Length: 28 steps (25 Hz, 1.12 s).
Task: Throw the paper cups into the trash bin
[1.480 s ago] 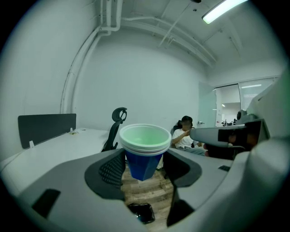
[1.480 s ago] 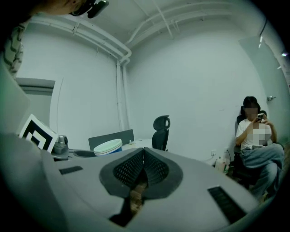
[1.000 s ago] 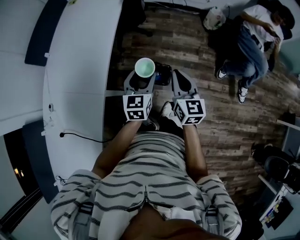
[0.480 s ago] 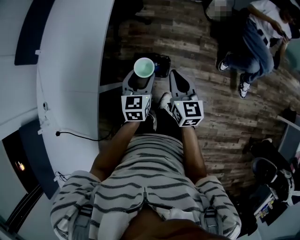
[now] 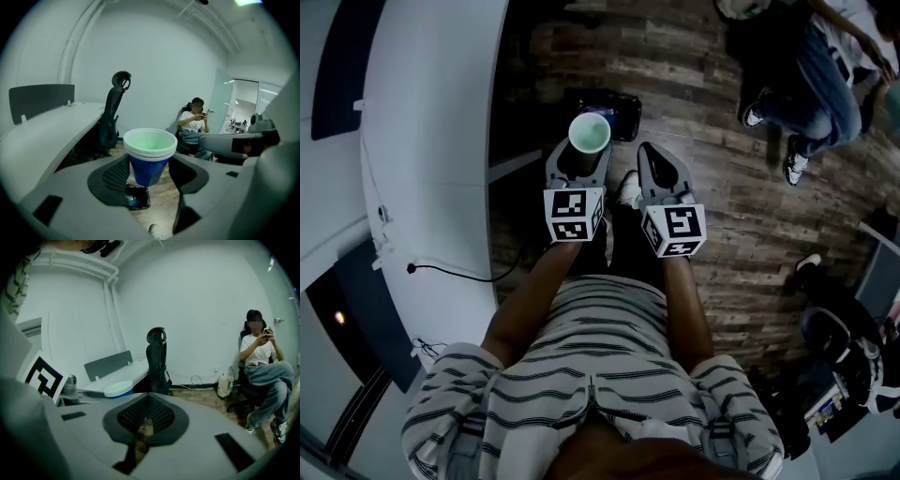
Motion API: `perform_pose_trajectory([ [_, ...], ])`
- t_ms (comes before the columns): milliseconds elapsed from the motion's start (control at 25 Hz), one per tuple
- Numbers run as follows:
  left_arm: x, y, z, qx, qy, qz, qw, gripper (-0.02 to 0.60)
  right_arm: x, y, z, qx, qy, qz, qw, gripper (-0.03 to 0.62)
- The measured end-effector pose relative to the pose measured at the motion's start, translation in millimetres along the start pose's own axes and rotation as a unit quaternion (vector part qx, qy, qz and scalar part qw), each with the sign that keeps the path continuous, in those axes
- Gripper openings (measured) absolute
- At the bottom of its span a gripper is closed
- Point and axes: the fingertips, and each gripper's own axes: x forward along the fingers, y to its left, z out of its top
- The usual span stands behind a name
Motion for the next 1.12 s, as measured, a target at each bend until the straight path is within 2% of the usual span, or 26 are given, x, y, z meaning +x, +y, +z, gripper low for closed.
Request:
perform_pose_trajectory([
  [480,42,6,-52,-0.014,0.055,0.007,0.9984,0.276,16,-25,-40,0.011,0.032,-0.008,0.999,0.009],
  [1120,89,28,-111,-0.023,0.099,0.024,0.9946,0.276,32,-47,-92,0.036,0.068,-0.017,0.997,0.009],
])
